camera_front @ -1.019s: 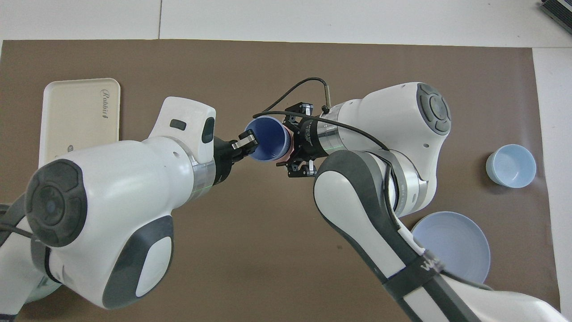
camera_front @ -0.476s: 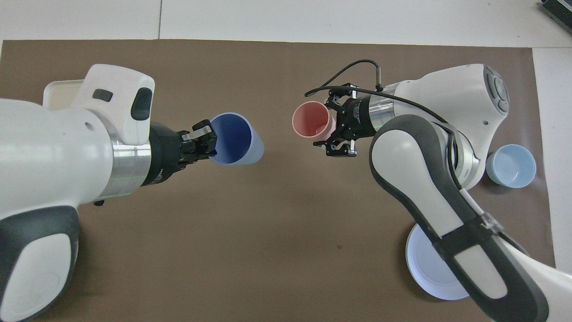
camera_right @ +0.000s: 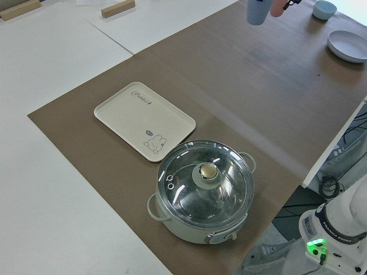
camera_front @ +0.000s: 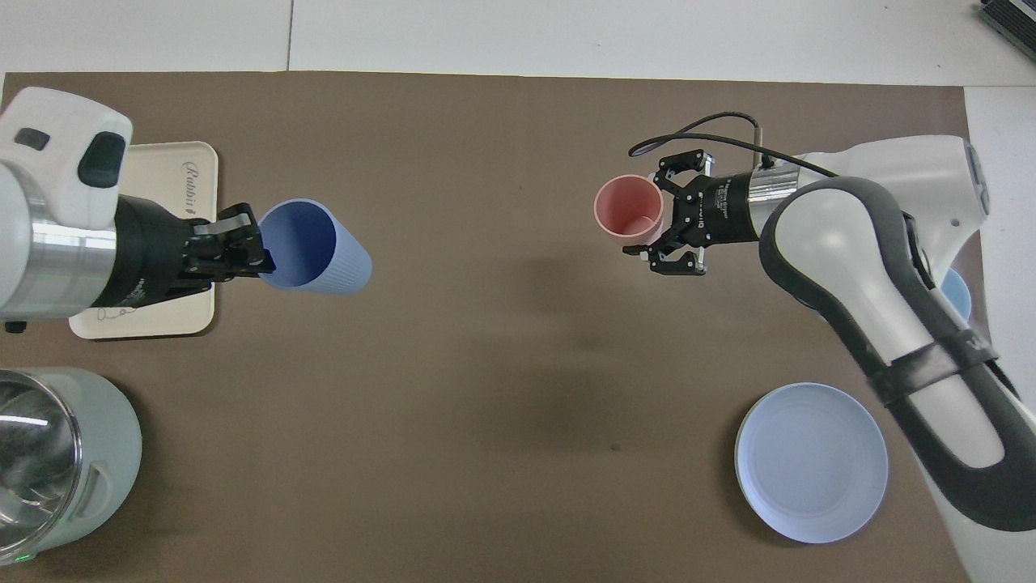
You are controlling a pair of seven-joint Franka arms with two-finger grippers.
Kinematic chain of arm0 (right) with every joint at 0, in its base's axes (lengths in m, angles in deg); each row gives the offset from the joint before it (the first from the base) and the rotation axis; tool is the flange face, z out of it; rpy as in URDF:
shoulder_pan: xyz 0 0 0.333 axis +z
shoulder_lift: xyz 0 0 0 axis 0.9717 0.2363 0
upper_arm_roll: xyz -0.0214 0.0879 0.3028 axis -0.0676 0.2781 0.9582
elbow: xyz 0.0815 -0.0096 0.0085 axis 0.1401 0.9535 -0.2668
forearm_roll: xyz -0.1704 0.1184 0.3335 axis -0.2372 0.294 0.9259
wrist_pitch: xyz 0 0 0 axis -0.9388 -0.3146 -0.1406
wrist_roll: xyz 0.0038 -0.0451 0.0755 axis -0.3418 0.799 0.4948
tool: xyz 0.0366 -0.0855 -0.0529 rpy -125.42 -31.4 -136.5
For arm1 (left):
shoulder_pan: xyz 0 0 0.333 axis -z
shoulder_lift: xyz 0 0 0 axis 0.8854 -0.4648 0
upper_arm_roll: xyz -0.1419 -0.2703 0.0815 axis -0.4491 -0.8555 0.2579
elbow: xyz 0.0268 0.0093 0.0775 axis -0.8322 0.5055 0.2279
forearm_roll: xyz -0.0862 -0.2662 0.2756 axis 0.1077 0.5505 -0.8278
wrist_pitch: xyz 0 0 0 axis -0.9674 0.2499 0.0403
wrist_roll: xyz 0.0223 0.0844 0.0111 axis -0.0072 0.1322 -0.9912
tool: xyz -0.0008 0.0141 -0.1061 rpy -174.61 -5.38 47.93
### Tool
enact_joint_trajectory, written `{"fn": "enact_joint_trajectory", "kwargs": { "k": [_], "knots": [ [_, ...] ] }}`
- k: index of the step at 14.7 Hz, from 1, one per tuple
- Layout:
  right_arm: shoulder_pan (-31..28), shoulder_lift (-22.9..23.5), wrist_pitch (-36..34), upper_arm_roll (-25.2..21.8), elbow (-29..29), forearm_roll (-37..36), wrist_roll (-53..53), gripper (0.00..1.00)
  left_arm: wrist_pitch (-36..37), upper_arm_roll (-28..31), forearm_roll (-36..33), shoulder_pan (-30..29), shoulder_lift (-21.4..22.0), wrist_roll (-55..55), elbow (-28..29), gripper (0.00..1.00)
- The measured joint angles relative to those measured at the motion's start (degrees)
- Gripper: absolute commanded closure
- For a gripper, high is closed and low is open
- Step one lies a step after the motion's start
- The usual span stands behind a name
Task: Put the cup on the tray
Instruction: 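Carry the blue cup to the tray while the right gripper withdraws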
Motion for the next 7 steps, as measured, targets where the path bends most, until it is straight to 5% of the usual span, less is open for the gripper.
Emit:
{"fn": "enact_joint_trajectory", "kwargs": {
  "k": [7],
  "knots": [
    [-11.7, 4.5, -3.3, 0.0, 2.6, 2.3, 13.6, 1.00, -1.3, 0.0, 0.0, -15.8, 0.2, 21.3, 1.8, 1.00]
  ]
}}
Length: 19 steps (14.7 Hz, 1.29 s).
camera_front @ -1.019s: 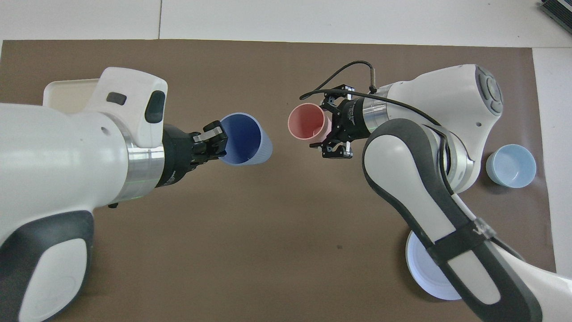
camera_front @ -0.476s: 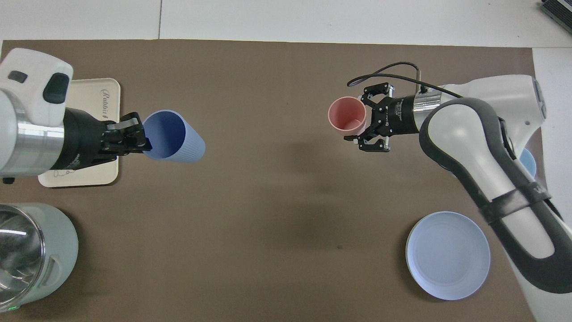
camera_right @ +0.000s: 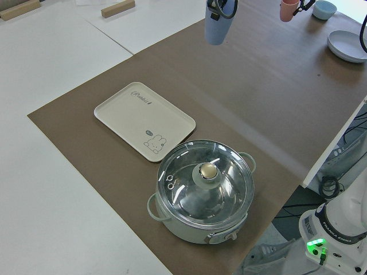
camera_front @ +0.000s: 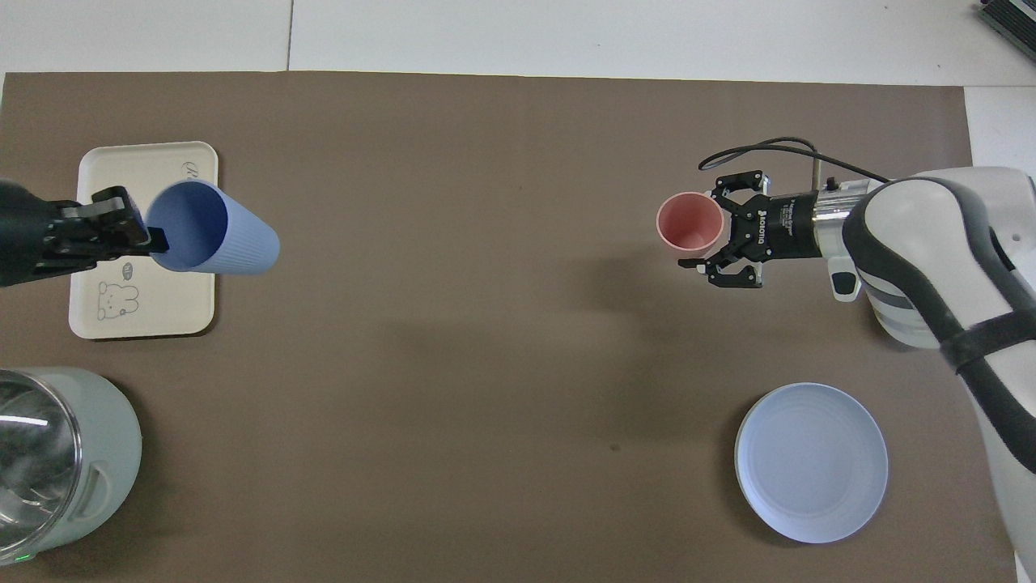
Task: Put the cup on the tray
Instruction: 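Carry the blue cup to the tray while the right gripper withdraws, then lower the blue cup onto the tray while the right gripper sets down the pink cup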
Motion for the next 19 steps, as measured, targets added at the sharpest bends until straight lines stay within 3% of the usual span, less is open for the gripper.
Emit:
{"fn": "enact_joint_trajectory", "kwargs": {
  "k": [4, 11, 12, 13, 14, 19],
  "knots": [
    [-4.2, 4.6, 0.1, 0.0, -2.5, 1.3, 3.1, 1.00, -9.5, 0.0, 0.0, -8.1, -2.6, 11.5, 5.1, 1.00],
    [-5.5, 5.2, 2.5, 0.0, -3.0, 4.7, 6.8, 1.00, -23.6, -0.2, 0.0, -11.8, -17.4, 20.2, 6.0, 1.00],
    [-5.5, 5.4, 3.2, 0.0, -3.0, 5.4, 7.6, 0.92, -24.6, -0.2, 0.0, -11.8, -18.4, 20.4, 6.1, 1.00],
    [-5.5, 5.5, 4.2, 0.0, -2.9, 5.6, 7.8, 0.23, -25.2, -0.4, 0.0, -11.8, -19.2, 20.4, 6.1, 1.00],
    [-5.5, 5.5, 5.9, 0.1, -2.8, 5.6, 8.0, 0.14, -25.7, -0.5, 0.0, -11.8, -19.9, 20.4, 6.1, 1.00],
    [-5.4, 5.6, 10.5, 0.1, -2.2, 5.6, 10.4, 0.04, -28.6, -1.0, 2.3, -11.8, -21.8, 20.4, 7.0, 1.00]
  ]
}}
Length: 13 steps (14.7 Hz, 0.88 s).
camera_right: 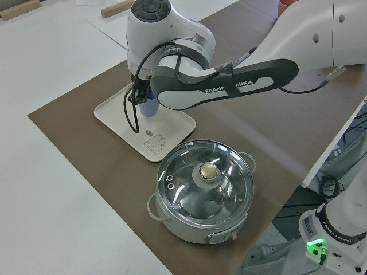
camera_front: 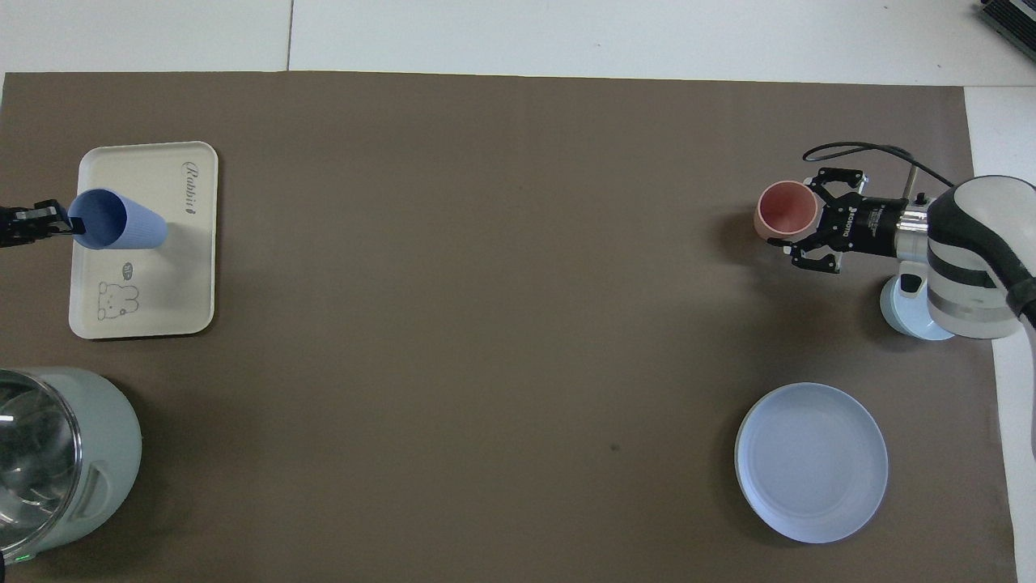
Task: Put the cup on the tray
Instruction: 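Lower the blue cup onto the tray while the right gripper sets down the pink cup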
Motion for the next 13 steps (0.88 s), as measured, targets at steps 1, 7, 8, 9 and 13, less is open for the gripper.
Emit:
{"fn": "enact_joint_trajectory", "kwargs": {
  "k": [1, 7, 8, 9, 13],
  "knots": [
    [0.0, 0.0, 0.8, 0.0, 0.0, 0.0, 0.2, 0.03, -0.8, -0.1, 0.1, 0.0, -0.2, 0.1, 0.5, 0.52],
    [-0.1, 0.0, 6.2, -1.0, 0.0, -2.2, 4.6, 0.03, -1.4, -0.6, 0.2, 0.1, -0.3, 2.6, 0.3, 0.00],
    [-0.2, -0.1, 7.9, -1.1, 0.0, -4.0, 6.3, 0.03, -0.9, -0.8, 0.2, 0.1, -0.2, 2.6, -0.1, 0.00],
    [-0.1, -0.2, 9.6, -1.1, 0.0, -6.2, 8.3, 0.03, -0.2, -0.9, 0.2, 0.1, -0.1, 2.6, -0.5, 0.00],
    [-0.2, -1.3, 11.3, -1.1, -0.1, -18.2, 17.4, 0.01, 9.2, -1.3, -0.2, 0.5, 1.5, 3.1, -6.0, 0.00]
  ]
}}
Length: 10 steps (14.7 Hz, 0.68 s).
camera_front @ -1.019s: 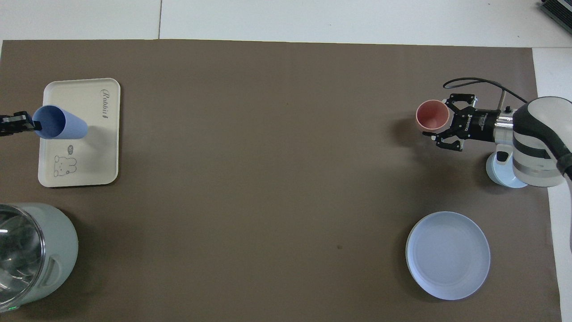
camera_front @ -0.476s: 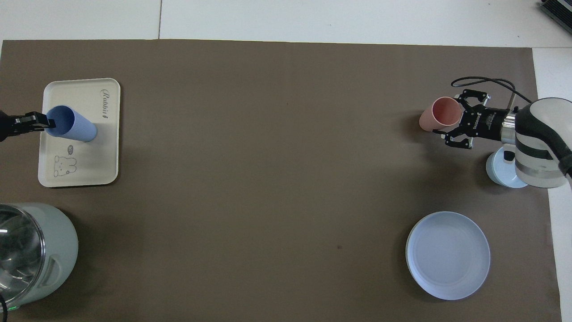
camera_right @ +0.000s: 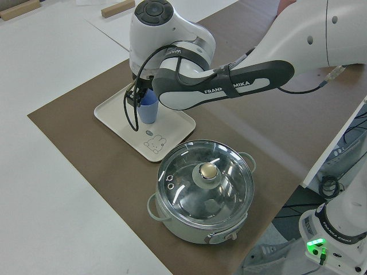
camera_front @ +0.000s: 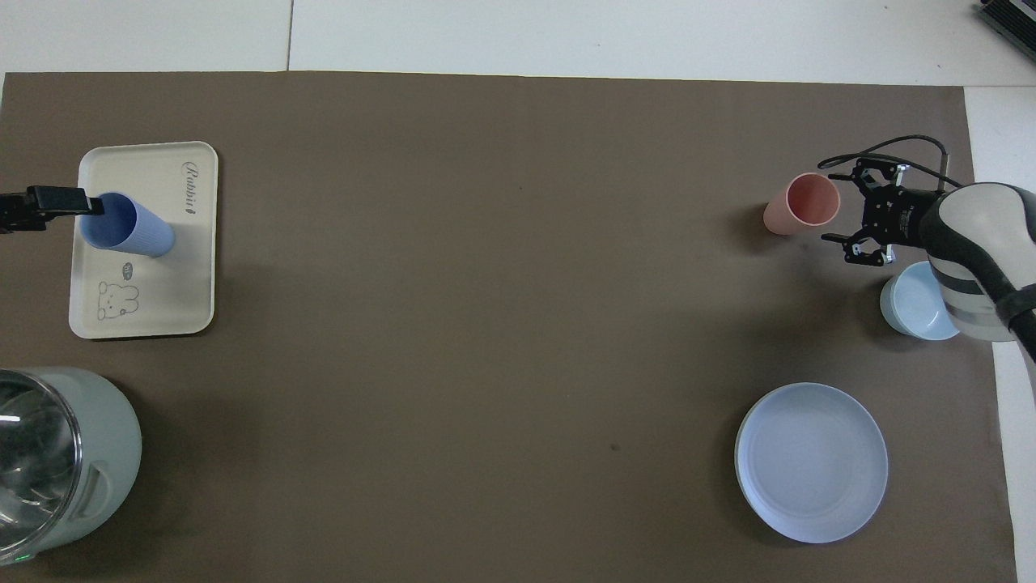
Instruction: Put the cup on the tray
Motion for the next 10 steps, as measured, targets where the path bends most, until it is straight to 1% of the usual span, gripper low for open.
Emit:
{"fn": "enact_joint_trajectory", "kwargs": {
  "k": [2, 4, 6, 8, 10],
  "knots": [
    [-0.1, -0.7, 0.0, 0.0, 0.1, -7.7, 4.1, 0.01, 4.4, -0.1, -3.3, 1.7, 2.2, 0.2, -2.4, 0.00],
    [-0.3, -2.2, -1.8, -0.1, 0.2, -16.8, 8.5, 0.01, 8.1, -0.1, -5.4, 4.2, 5.3, -0.1, -3.0, 0.00],
    [-0.3, -4.3, -6.1, 0.1, 0.3, -25.2, 12.5, 0.01, 12.5, -0.1, -7.0, 6.5, 8.3, -0.6, -3.0, 0.00],
    [0.1, -7.1, -11.0, 0.4, 0.3, -32.1, 19.5, 0.01, 17.1, -0.1, -8.8, 9.6, 10.8, -3.1, -3.0, 0.00],
    [1.1, -10.5, -16.2, 0.6, 0.2, -35.7, 27.4, 0.01, 20.6, -0.1, -11.3, 13.8, 12.5, -6.9, -3.0, 0.00]
  ]
}}
